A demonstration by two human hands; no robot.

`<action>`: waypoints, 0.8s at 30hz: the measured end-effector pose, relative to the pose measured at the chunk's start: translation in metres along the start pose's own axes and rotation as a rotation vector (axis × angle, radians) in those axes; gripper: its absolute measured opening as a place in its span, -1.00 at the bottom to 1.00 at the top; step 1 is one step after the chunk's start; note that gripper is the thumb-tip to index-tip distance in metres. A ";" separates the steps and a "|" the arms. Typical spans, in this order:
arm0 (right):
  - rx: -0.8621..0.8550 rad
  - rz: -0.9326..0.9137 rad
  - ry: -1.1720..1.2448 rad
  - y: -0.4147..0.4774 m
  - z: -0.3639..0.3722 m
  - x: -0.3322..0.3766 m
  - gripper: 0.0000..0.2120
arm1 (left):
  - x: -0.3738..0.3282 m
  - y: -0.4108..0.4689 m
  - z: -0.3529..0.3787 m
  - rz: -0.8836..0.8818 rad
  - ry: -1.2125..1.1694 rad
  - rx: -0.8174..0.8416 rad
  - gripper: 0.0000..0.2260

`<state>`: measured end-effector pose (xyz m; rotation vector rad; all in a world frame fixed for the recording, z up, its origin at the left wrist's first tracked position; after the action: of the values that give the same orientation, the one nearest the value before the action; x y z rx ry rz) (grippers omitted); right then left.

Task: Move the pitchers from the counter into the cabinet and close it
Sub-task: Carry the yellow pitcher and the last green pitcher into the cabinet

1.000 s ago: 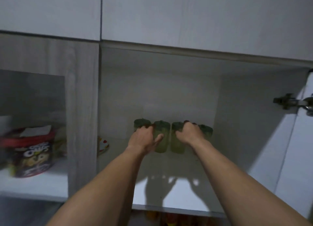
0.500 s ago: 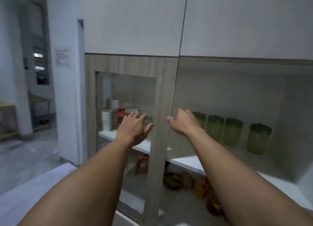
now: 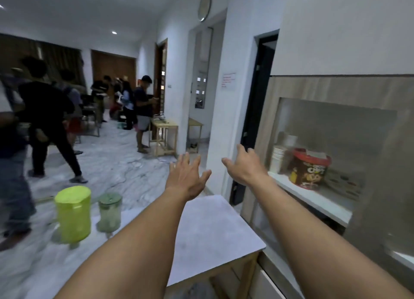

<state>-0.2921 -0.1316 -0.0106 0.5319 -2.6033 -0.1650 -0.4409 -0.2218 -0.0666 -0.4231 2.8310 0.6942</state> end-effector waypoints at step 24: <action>0.490 -0.232 0.115 -0.015 0.412 0.259 -0.39 | 0.431 -0.170 0.069 -0.817 -0.267 -0.191 -0.32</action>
<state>-0.6928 -0.2387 -0.2656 0.9817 -2.4571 0.4290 -0.7837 -0.4316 -0.3082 -1.2969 2.0644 0.7471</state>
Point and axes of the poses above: each hand's wrist, its own y-axis towards the middle knuckle, its own z-axis out of the palm, x = y × z, the point moved 6 cm from there along y, towards the middle knuckle, and after that the axes turned 11 degrees about z, right-handed, at the moved point
